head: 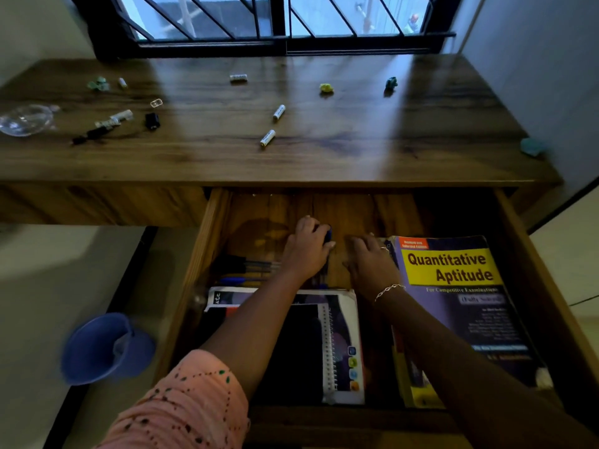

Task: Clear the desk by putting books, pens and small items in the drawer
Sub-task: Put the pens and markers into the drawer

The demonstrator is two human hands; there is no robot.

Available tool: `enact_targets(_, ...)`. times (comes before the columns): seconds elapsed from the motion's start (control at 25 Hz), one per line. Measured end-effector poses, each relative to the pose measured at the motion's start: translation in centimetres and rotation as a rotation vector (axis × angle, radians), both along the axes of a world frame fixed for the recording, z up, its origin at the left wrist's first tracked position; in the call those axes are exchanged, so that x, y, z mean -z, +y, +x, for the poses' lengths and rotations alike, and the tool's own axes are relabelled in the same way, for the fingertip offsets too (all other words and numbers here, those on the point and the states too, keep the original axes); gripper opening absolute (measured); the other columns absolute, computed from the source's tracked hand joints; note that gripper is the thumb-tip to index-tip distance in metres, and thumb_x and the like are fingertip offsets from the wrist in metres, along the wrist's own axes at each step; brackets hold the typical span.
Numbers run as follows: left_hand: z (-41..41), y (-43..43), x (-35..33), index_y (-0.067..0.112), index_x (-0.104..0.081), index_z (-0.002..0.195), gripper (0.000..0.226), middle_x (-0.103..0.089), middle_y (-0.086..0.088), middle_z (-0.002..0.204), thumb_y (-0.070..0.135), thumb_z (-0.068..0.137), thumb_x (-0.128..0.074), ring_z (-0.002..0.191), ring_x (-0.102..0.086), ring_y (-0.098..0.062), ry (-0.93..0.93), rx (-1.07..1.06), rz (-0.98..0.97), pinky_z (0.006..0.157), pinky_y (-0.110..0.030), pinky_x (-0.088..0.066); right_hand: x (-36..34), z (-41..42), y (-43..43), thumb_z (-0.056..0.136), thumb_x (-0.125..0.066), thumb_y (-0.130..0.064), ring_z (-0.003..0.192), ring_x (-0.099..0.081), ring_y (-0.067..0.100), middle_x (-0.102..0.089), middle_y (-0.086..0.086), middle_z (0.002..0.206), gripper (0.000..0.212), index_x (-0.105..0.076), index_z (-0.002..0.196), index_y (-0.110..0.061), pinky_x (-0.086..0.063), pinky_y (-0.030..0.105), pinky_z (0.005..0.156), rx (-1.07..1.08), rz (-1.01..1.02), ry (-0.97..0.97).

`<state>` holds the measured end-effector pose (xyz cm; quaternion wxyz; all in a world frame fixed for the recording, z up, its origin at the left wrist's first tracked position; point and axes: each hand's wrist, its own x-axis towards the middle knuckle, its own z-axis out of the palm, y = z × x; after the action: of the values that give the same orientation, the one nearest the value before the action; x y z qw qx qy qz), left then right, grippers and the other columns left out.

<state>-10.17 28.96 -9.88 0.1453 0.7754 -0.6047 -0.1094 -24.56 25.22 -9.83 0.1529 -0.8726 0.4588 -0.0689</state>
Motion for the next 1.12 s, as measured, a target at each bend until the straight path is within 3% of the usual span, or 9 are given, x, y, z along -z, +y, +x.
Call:
enact_targets(0.12,-1.5,1.5,-1.3,0.012,-0.04,0.136,0.046,-0.036,-0.011,0.14,0.034,0.096,-0.044,0.14,-0.018,-0.024,0.003,-0.01,0.003,0.101,-0.043,-0.039,-0.8,-1.8,0.8,0.088,-0.057,-0.027,0.135,-0.027,0.034,-0.034,0.018,0.143,0.058,-0.036,0.138,-0.006,-0.026,0.04,0.111,-0.029,0.017,0.039)
enact_targets(0.24,-3.6,4.1,-1.8,0.012,-0.042,0.135,0.044,-0.037,-0.011,0.138,0.033,0.096,-0.044,0.139,-0.021,-0.025,-0.015,-0.038,-0.007,0.1,-0.04,-0.037,-2.1,-3.7,2.6,0.09,-0.052,-0.029,0.138,-0.02,0.034,-0.024,0.019,0.149,0.061,-0.028,0.141,-0.006,-0.022,0.038,0.112,-0.047,0.089,0.06)
enact_targets(0.56,-9.7,11.1,-1.8,0.01,-0.049,0.128,0.041,-0.043,-0.013,0.13,0.034,0.094,-0.049,0.121,-0.042,-0.026,0.014,-0.082,-0.028,0.1,-0.037,-0.039,-3.6,-8.1,8.7,0.091,-0.052,-0.026,0.136,-0.026,0.033,-0.028,0.019,0.146,0.059,-0.027,0.141,-0.007,-0.029,0.039,0.108,-0.101,0.138,0.013)
enact_targets(0.96,-14.9,16.9,-2.2,0.01,-0.04,0.137,0.044,-0.038,-0.012,0.141,0.023,0.095,-0.048,0.133,-0.034,-0.022,-0.008,-0.141,-0.031,0.111,-0.031,-0.027,-2.8,-11.1,14.1,0.093,-0.047,-0.028,0.131,-0.034,0.033,-0.038,0.017,0.14,0.047,-0.036,0.135,-0.009,-0.038,0.041,0.104,-0.16,0.109,0.011)
enact_targets(1.12,-16.0,18.0,-1.9,0.012,-0.035,0.139,0.047,-0.036,-0.011,0.145,0.022,0.095,-0.047,0.137,-0.028,-0.023,-0.073,-0.138,-0.002,0.115,-0.034,-0.021,-1.5,-11.6,16.1,0.09,-0.052,-0.029,0.137,-0.026,0.033,-0.033,0.016,0.145,0.055,-0.033,0.138,-0.01,-0.03,0.042,0.111,-0.156,0.02,0.012)
